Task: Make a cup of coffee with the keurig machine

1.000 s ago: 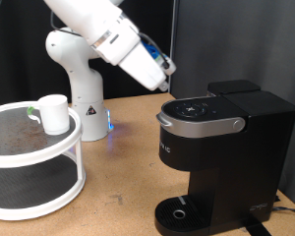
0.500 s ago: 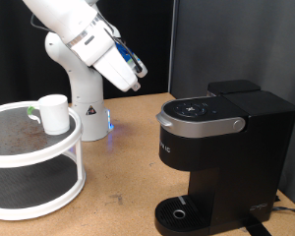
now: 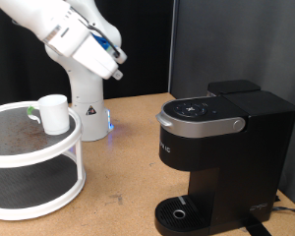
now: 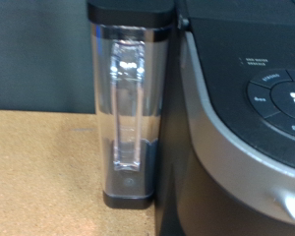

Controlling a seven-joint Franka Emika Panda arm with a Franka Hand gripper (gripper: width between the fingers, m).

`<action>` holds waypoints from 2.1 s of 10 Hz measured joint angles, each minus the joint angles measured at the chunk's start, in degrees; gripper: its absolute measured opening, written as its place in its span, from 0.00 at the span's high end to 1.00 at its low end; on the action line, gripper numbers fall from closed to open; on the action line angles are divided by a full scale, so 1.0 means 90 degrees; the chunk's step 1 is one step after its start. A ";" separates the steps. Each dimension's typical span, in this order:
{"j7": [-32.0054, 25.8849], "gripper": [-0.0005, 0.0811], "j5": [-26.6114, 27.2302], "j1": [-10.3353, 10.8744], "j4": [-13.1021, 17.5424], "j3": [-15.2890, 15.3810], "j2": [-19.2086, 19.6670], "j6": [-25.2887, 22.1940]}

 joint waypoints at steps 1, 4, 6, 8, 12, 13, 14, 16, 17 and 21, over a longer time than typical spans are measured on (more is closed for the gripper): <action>-0.0041 0.99 -0.0115 -0.0097 0.0023 -0.0135 -0.0099 -0.0319; -0.0131 0.99 -0.0184 -0.0163 -0.0047 -0.0204 -0.0188 -0.0287; -0.0203 0.99 -0.0179 -0.0336 -0.0282 -0.0297 -0.0326 -0.0067; -0.0285 0.99 -0.0502 -0.0610 -0.0339 -0.0573 -0.0457 -0.0578; -0.1190 0.99 -0.1735 -0.0932 -0.0114 -0.1211 -0.0541 -0.2008; -0.1298 0.99 -0.1799 -0.0987 -0.0083 -0.1299 -0.0597 -0.2161; -0.1265 0.99 -0.1797 -0.0985 -0.0093 -0.1285 -0.0593 -0.2146; -0.1187 0.99 -0.1729 -0.1110 -0.0163 -0.1326 -0.0605 -0.1827; -0.1262 0.99 -0.1698 -0.1225 -0.0176 -0.1473 -0.0636 -0.1826; -0.1840 0.99 -0.1767 -0.1377 0.0217 -0.2404 -0.0680 -0.2431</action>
